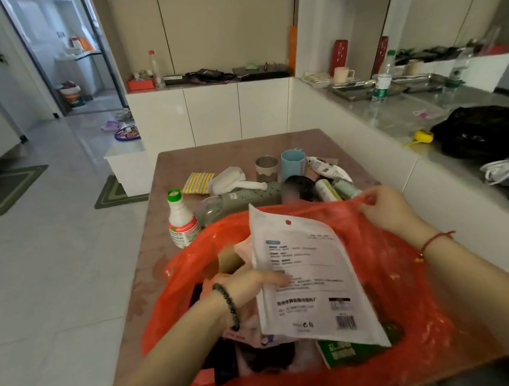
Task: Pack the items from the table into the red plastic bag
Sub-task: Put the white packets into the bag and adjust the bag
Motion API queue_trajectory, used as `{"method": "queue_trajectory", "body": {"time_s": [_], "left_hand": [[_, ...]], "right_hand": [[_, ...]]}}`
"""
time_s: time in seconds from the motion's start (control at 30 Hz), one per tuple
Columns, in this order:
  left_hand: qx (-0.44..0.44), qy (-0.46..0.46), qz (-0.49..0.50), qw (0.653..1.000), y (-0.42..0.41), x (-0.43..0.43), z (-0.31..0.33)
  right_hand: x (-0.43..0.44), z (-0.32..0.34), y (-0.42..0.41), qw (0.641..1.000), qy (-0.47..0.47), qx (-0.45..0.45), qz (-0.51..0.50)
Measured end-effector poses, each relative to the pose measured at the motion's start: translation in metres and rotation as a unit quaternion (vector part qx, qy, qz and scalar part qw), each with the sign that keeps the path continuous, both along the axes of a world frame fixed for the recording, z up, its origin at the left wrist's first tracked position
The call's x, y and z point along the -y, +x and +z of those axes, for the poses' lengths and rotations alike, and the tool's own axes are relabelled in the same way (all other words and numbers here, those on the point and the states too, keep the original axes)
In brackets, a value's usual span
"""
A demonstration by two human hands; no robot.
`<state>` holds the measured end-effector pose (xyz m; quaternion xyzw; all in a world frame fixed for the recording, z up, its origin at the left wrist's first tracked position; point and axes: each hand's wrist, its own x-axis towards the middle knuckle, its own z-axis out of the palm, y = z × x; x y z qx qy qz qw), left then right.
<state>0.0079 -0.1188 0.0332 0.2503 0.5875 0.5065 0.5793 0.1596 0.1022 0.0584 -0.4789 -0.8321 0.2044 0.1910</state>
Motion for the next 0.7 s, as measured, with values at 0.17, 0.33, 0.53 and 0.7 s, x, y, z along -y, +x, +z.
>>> {"method": "queue_trajectory", "body": {"time_s": [0.17,0.33,0.53,0.7], "left_hand": [[-0.086,-0.039,-0.008,0.995,0.032,-0.059,-0.007],[-0.266,-0.034,0.064,0.961,0.051,-0.091,-0.016],[-0.220,-0.017,-0.002,0.975,0.034,-0.086,-0.008],[-0.340,0.100,0.112,0.928,-0.027,-0.081,0.027]], "right_hand": [[-0.004,0.040,0.007,0.981,-0.062,-0.183,0.023],[0.004,0.033,0.021,0.974,-0.110,-0.196,0.028],[0.009,0.012,0.042,0.981,-0.170,-0.026,0.090],[-0.003,0.030,0.049,0.933,-0.292,0.076,0.194]]}}
